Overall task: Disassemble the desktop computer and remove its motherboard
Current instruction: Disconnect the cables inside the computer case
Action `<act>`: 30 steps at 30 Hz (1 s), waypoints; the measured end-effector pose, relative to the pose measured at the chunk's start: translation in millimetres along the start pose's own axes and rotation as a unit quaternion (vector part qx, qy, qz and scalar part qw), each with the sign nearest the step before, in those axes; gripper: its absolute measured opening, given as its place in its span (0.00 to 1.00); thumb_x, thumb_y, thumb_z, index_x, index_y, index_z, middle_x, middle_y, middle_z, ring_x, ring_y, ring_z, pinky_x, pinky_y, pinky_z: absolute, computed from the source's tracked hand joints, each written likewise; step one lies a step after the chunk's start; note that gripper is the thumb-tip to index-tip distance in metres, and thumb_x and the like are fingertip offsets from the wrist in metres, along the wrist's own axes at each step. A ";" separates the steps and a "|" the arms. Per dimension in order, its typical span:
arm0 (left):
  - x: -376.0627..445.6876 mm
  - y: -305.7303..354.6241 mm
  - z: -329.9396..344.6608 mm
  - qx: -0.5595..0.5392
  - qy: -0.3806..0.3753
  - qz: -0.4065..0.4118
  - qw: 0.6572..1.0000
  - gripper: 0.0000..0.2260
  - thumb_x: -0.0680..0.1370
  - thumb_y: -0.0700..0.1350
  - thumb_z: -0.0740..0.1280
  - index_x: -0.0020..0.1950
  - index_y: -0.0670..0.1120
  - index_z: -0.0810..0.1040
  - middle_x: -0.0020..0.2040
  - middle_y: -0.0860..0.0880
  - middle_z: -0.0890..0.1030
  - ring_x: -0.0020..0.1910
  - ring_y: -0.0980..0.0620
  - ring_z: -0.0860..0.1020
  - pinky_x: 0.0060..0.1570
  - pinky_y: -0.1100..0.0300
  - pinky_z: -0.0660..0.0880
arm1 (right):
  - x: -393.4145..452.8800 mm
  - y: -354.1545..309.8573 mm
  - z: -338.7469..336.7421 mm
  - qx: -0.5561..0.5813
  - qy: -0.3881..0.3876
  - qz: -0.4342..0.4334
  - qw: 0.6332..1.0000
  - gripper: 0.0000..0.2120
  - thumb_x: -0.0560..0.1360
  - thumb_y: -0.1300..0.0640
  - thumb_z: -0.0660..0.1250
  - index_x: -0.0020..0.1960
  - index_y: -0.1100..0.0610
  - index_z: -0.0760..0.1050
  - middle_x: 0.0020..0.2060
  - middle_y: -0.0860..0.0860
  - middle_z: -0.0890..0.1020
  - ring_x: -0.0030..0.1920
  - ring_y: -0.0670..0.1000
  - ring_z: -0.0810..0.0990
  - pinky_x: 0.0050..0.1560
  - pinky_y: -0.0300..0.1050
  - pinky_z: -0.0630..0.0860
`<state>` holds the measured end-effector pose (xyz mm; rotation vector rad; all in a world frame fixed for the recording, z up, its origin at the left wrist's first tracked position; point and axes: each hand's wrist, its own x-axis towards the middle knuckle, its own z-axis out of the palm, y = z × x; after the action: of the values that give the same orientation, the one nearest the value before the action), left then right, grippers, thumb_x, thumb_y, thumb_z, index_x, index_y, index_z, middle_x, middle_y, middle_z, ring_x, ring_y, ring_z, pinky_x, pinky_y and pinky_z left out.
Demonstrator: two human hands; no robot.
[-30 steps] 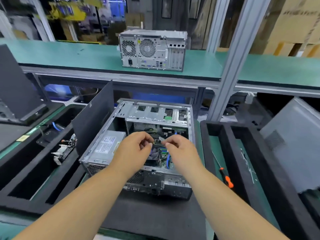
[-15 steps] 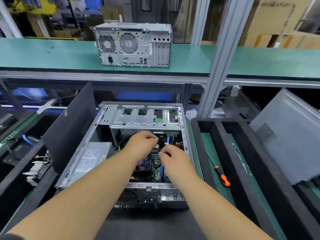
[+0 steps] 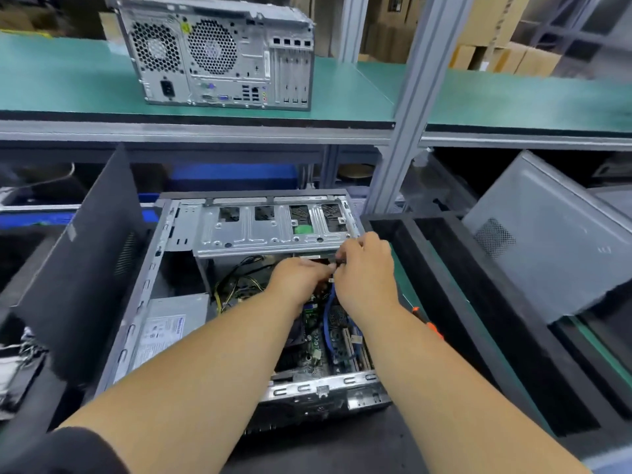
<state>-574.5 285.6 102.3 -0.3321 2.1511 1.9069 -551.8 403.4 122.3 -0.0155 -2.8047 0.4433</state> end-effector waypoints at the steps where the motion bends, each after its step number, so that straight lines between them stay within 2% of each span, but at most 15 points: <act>1: 1.6 -0.7 0.5 -0.014 -0.007 -0.002 1.000 0.05 0.69 0.46 0.77 0.37 0.45 0.85 0.42 0.39 0.85 0.41 0.47 0.80 0.46 0.55 0.75 | 0.2 0.2 1.4 -0.012 0.004 -0.004 1.000 0.08 0.73 0.59 0.65 0.52 0.56 0.77 0.55 0.55 0.71 0.54 0.57 0.67 0.53 0.48 0.66; 4: 6.8 -2.5 2.4 -0.040 -0.019 -0.019 0.999 0.07 0.69 0.44 0.77 0.33 0.45 0.84 0.34 0.42 0.83 0.34 0.48 0.77 0.40 0.56 0.73 | 2.4 1.2 3.8 -0.023 0.009 0.006 1.000 0.08 0.73 0.59 0.64 0.52 0.56 0.77 0.55 0.54 0.71 0.54 0.56 0.66 0.54 0.48 0.66; 6: 9.8 -3.4 3.5 -0.049 -0.026 -0.027 0.998 0.07 0.69 0.43 0.77 0.33 0.43 0.83 0.32 0.43 0.81 0.32 0.48 0.77 0.40 0.57 0.73 | 3.2 1.5 5.3 -0.028 0.013 0.008 0.999 0.07 0.73 0.58 0.65 0.51 0.56 0.77 0.54 0.54 0.70 0.54 0.56 0.66 0.54 0.48 0.66; 14: 12.6 -5.8 6.0 -0.055 -0.046 -0.017 0.997 0.06 0.71 0.42 0.75 0.38 0.41 0.82 0.35 0.44 0.81 0.31 0.51 0.77 0.39 0.58 0.75 | 2.1 2.0 5.3 -0.021 0.022 0.007 1.000 0.05 0.73 0.58 0.66 0.49 0.55 0.77 0.53 0.53 0.71 0.53 0.54 0.66 0.54 0.48 0.67; 19: 16.5 -5.3 9.7 -0.038 -0.040 -0.033 0.998 0.08 0.73 0.40 0.74 0.35 0.40 0.79 0.33 0.43 0.79 0.32 0.49 0.75 0.42 0.57 0.71 | -0.2 0.9 2.5 -0.005 0.014 0.012 1.000 0.05 0.73 0.61 0.66 0.48 0.55 0.77 0.52 0.52 0.71 0.52 0.54 0.65 0.53 0.48 0.69; 22: 18.8 -6.0 10.0 -0.024 -0.032 -0.033 0.999 0.08 0.72 0.42 0.75 0.40 0.39 0.78 0.34 0.42 0.78 0.33 0.48 0.73 0.40 0.57 0.69 | 0.4 -0.4 2.0 -0.010 0.015 0.011 1.000 0.04 0.74 0.59 0.66 0.48 0.55 0.77 0.52 0.52 0.70 0.52 0.53 0.65 0.52 0.48 0.69; 25: 19.3 -5.8 9.9 -0.006 -0.030 -0.032 0.999 0.10 0.71 0.43 0.75 0.39 0.40 0.78 0.34 0.43 0.77 0.35 0.48 0.71 0.40 0.56 0.68 | 0.7 -0.4 2.8 -0.011 0.015 0.014 1.000 0.03 0.74 0.59 0.67 0.48 0.55 0.77 0.52 0.52 0.70 0.52 0.53 0.65 0.52 0.48 0.70; 30: 20.7 -5.4 10.9 -0.003 -0.023 -0.037 0.999 0.10 0.71 0.42 0.75 0.43 0.36 0.81 0.35 0.42 0.77 0.36 0.48 0.72 0.41 0.55 0.69 | 3.4 -1.0 3.9 -0.018 0.024 0.027 0.999 0.06 0.74 0.58 0.67 0.50 0.58 0.75 0.53 0.53 0.71 0.52 0.54 0.66 0.55 0.50 0.70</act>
<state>-591.9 295.7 89.2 -0.3597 2.0744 1.8620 -556.1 401.5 120.0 -0.1075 -2.7707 0.4004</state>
